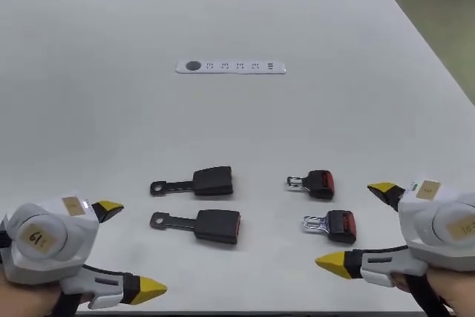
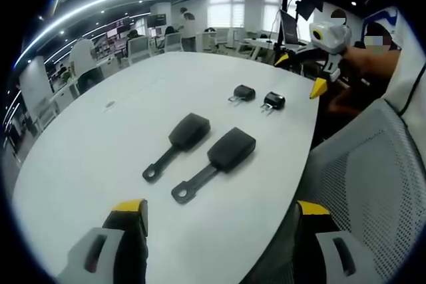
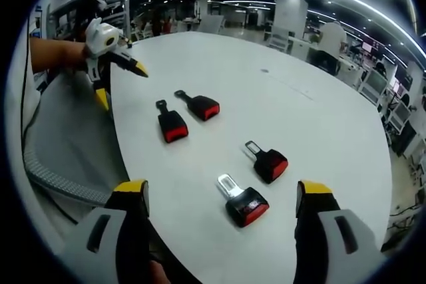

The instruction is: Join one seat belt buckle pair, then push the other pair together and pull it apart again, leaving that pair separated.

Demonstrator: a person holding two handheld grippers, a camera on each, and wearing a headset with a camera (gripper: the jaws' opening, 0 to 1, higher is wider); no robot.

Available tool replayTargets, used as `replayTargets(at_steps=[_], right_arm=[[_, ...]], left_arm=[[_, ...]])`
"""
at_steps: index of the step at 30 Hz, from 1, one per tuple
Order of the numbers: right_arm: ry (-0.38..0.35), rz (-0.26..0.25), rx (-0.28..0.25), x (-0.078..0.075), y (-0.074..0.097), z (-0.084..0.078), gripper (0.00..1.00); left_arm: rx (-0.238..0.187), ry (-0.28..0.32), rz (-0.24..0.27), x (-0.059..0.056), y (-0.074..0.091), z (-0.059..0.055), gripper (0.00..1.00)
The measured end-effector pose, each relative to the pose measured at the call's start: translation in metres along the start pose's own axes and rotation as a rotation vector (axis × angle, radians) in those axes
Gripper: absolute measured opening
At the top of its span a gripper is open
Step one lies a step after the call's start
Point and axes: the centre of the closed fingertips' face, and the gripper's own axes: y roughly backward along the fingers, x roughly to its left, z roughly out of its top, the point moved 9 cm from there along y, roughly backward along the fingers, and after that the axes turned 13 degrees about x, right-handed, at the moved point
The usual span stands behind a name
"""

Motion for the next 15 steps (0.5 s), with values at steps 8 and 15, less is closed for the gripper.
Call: replayTargets(at_steps=[8, 15], right_arm=[[0.028, 0.011, -0.007, 0.000, -0.001, 0.001, 0.93], [0.062, 0.018, 0.008, -0.003, 0.001, 0.004, 0.92]], left_arm=[[0.005, -0.018, -0.008, -0.001, 0.001, 0.007, 0.92], [-0.008, -0.067, -0.029, -0.009, 0.002, 0.012, 0.86]])
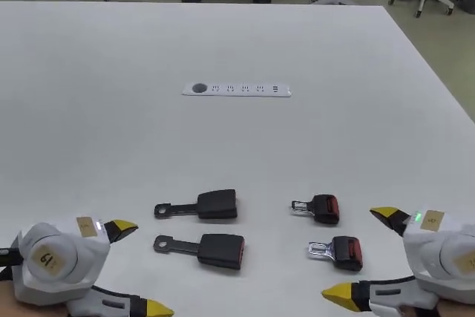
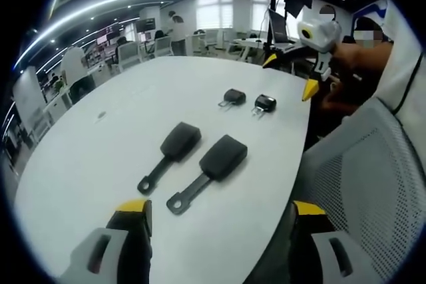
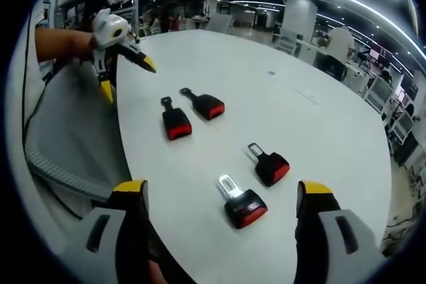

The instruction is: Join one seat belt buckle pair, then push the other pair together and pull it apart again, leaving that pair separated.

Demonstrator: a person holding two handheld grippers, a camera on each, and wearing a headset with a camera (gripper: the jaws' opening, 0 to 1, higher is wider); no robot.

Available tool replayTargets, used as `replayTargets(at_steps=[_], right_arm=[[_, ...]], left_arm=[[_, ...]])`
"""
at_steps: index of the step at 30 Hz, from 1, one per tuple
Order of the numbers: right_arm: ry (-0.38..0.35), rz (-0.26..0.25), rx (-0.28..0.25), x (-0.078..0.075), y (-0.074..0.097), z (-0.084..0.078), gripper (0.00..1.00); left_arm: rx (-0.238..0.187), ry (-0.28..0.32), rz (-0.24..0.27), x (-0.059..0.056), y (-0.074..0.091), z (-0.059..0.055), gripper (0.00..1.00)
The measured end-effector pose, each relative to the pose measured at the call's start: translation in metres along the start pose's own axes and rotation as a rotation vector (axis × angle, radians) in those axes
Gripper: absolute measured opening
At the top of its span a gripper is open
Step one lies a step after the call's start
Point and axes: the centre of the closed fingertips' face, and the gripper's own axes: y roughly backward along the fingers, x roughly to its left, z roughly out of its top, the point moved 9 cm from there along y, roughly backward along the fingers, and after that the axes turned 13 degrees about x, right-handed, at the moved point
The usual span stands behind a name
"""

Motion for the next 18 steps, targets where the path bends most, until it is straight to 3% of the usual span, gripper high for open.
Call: replayTargets(at_steps=[10, 18], right_arm=[[0.005, -0.002, 0.025, -0.001, -0.001, 0.004, 0.87], [0.007, 0.000, 0.049, -0.004, -0.003, 0.004, 0.82]], left_arm=[[-0.009, -0.045, 0.004, 0.004, -0.004, 0.010, 0.85], [-0.022, -0.066, -0.029, 0.002, -0.009, 0.014, 0.75]])
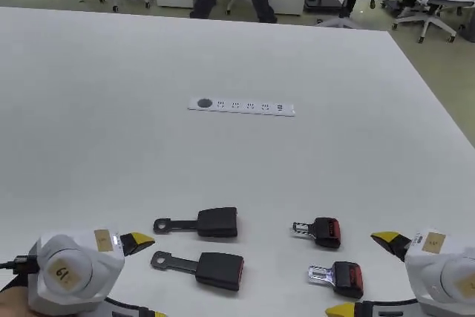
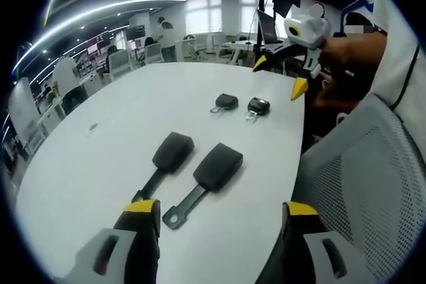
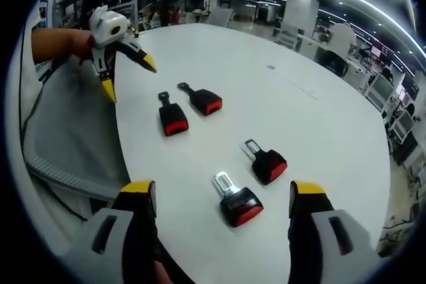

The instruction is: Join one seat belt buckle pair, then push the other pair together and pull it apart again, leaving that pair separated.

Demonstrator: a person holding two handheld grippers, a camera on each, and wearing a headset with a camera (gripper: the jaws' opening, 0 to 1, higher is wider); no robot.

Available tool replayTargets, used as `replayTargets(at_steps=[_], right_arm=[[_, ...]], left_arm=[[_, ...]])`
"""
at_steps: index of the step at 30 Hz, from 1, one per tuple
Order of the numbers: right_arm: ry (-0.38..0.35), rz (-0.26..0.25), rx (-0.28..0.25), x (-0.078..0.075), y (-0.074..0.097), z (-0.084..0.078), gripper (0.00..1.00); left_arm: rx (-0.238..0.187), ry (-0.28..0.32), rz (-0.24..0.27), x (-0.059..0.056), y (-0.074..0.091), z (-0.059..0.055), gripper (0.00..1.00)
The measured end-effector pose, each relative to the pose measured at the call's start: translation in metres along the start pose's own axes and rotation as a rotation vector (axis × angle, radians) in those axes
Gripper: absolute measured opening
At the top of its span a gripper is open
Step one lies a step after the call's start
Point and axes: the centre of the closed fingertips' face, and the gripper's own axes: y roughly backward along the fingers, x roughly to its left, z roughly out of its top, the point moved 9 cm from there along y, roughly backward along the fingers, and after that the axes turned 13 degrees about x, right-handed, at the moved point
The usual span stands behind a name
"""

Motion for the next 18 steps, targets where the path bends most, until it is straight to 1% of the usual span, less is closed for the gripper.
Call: replayTargets(at_steps=[3, 6, 7, 12, 15, 18], right_arm=[[0.004, 0.007, 0.003, 0.000, -0.001, 0.001, 0.80], [0.003, 0.010, -0.008, 0.000, -0.002, 0.002, 0.79], [-0.020, 0.020, -0.024, 0.000, -0.002, 0.003, 0.78], [0.000, 0.025, -0.029, 0.002, -0.004, 0.007, 0.78], [0.006, 0.022, -0.032, 0.001, -0.004, 0.008, 0.78], [-0.013, 0.031, -0.047, -0.001, -0.003, 0.010, 0.78]], left_arm=[[0.001, -0.001, -0.003, 0.001, -0.002, 0.001, 0.75], [0.001, 0.000, -0.004, 0.003, -0.003, 0.003, 0.75], [0.000, 0.004, -0.009, 0.003, -0.004, 0.005, 0.74], [-0.003, -0.016, -0.015, -0.001, -0.006, 0.011, 0.73], [0.000, -0.020, -0.018, -0.002, -0.006, 0.014, 0.73], [-0.005, -0.015, -0.015, -0.001, -0.006, 0.013, 0.73]])
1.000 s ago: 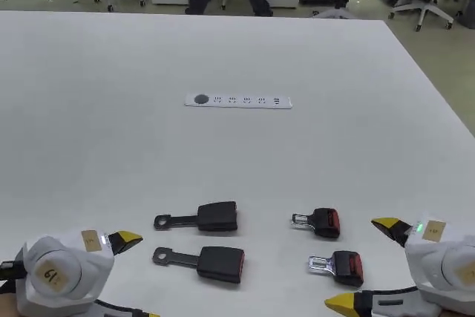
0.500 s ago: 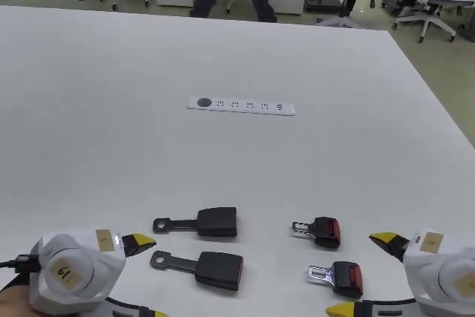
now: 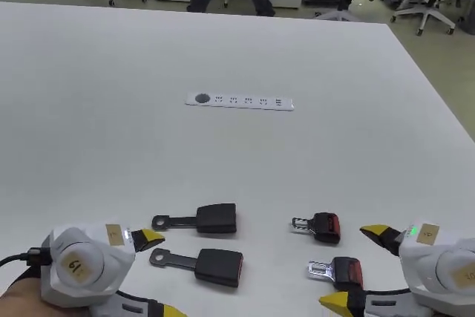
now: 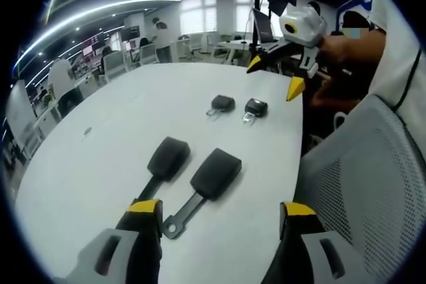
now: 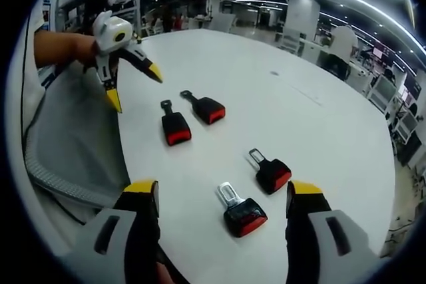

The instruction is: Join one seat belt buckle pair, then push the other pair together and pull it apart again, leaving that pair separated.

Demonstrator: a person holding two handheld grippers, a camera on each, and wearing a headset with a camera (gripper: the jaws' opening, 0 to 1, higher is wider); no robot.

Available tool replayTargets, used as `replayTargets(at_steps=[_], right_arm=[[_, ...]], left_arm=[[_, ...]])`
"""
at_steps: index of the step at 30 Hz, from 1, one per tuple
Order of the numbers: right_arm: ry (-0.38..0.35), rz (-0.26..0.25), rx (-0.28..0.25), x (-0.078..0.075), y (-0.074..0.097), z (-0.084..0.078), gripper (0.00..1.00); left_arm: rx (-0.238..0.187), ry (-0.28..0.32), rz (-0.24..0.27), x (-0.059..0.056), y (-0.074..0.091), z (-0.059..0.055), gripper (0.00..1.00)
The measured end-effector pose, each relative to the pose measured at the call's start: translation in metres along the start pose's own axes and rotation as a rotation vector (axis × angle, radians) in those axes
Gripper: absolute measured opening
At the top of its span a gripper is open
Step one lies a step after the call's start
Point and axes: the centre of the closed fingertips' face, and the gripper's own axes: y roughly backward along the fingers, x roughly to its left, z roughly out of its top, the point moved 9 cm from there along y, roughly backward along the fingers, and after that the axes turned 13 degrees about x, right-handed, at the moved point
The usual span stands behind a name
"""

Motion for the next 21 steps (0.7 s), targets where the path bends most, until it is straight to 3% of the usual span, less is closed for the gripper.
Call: replayTargets(at_steps=[21], right_arm=[[-0.009, 0.008, 0.005, -0.0013, -0.0008, -0.0004, 0.78]], left_arm=[[-0.004, 0.014, 0.018, -0.0013, -0.0012, -0.0012, 0.79]])
